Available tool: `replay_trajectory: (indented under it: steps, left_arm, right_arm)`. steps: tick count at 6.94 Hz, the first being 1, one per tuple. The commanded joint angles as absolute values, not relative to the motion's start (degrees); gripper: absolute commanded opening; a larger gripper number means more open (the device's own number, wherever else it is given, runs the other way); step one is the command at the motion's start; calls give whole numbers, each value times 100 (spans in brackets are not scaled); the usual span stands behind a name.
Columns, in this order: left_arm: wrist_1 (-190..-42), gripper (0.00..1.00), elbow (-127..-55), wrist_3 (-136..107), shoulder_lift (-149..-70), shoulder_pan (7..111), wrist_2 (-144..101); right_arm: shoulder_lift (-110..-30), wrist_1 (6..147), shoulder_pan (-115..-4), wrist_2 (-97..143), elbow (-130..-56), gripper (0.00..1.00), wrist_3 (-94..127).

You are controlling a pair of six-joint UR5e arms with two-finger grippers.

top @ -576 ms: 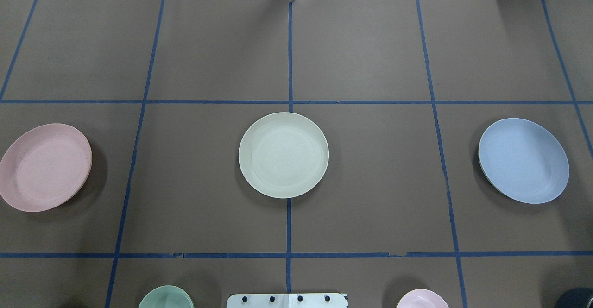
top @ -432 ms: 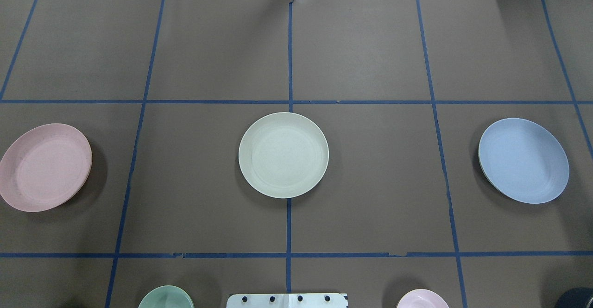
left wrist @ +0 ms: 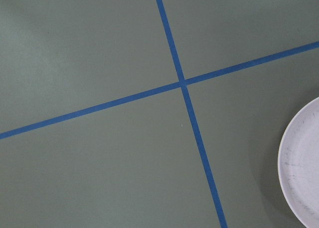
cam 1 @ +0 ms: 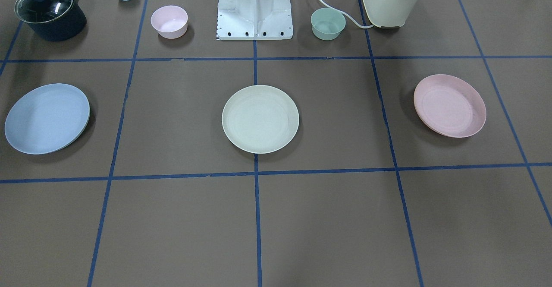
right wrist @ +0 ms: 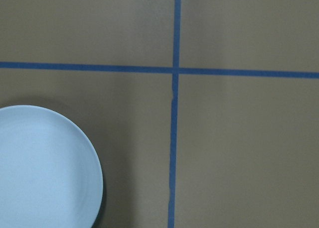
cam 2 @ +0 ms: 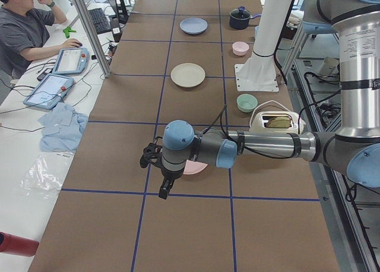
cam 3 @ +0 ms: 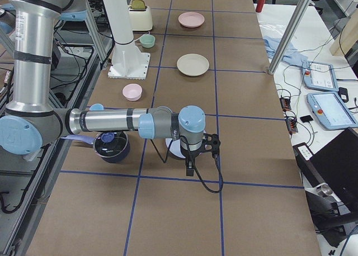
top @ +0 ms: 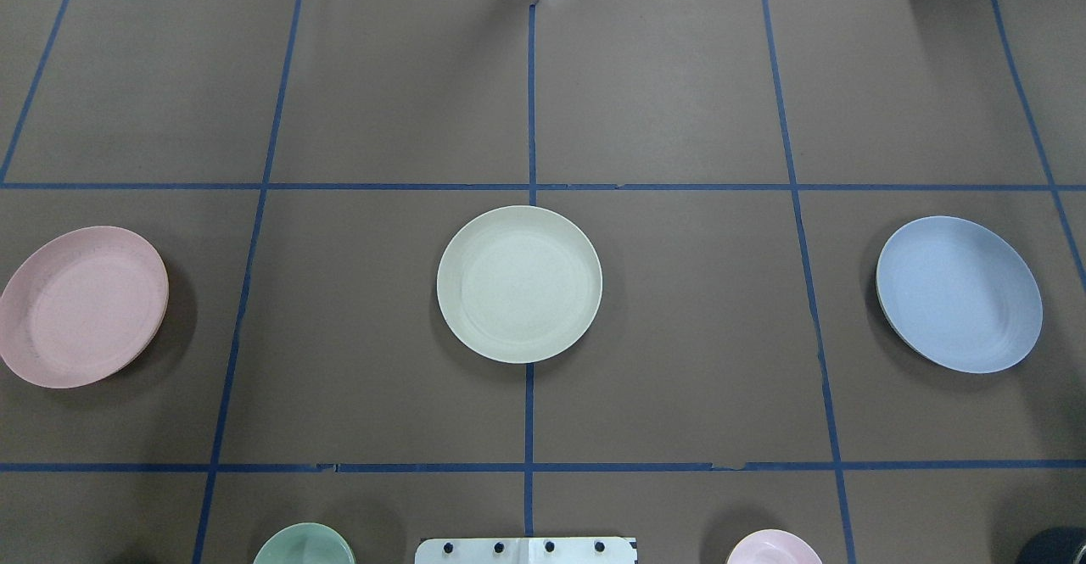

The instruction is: Stack three plates with pink and blue

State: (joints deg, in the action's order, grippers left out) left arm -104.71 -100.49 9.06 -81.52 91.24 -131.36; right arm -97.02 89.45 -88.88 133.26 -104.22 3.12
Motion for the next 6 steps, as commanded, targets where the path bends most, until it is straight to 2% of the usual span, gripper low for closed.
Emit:
replay_trajectory:
  steps: [1, 2, 3, 4, 6]
  left_arm:
    - [-12127, 100, -10038, 879, -8330, 9123, -13105]
    - [-13277, 100, -9793, 870, -8732, 9114, -13131]
    - [-13437, 100, -9469, 731, -8815, 9114, -13157]
    - [-13865, 100, -9309, 338, -8815, 9088, -13209]
    - [-14685, 100, -8950, -528, -8605, 8319, -13245]
  right_arm:
    - [-9519, 7593, -8886, 13386, -10521, 100, 360]
    - [-9545, 7193, -8886, 13412, -10451, 100, 360]
    - [-9606, 6902, -8886, 13447, -10285, 100, 352]
    - [-9598, 6586, -8886, 13499, -10127, 100, 325]
    - [-9624, 5907, -8589, 13526, -10072, 100, 1363]
